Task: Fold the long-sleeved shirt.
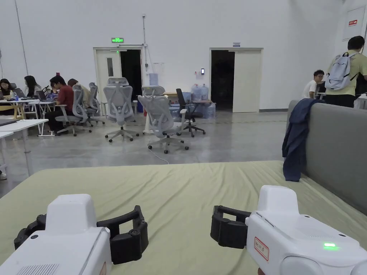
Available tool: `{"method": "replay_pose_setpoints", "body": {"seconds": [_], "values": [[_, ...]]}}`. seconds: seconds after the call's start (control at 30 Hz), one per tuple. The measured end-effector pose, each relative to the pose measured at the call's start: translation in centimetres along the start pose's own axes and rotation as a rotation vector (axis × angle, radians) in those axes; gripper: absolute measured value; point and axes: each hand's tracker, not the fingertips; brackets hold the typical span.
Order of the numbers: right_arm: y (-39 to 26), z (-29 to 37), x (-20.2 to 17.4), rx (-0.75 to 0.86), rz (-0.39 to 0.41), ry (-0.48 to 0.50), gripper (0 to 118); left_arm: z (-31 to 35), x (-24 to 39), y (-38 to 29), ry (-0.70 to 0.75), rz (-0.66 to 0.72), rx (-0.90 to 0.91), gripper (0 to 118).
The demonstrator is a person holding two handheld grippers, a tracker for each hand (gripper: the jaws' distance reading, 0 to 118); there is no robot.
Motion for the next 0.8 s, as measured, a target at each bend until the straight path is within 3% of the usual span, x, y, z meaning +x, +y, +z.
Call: {"method": "replay_pose_setpoints", "body": {"seconds": [0.23, 0.4, 0.8], "values": [[-0.3, 0.5, -1.1, -0.004, 0.032, -0.015, 118, 0.0, 0.2, -0.2, -0.007, -0.006, -0.016, 118], [-0.2, 0.6, -1.0, -0.021, -0.019, 0.018, 118, 0.0, 0.2, -0.3, -0.006, -0.004, -0.016, 118], [-0.5, -0.2, -1.3, -0.060, 0.006, 0.015, 118, 0.1, -0.1, -0.1, 0.001, -0.021, -0.014, 118]]}}
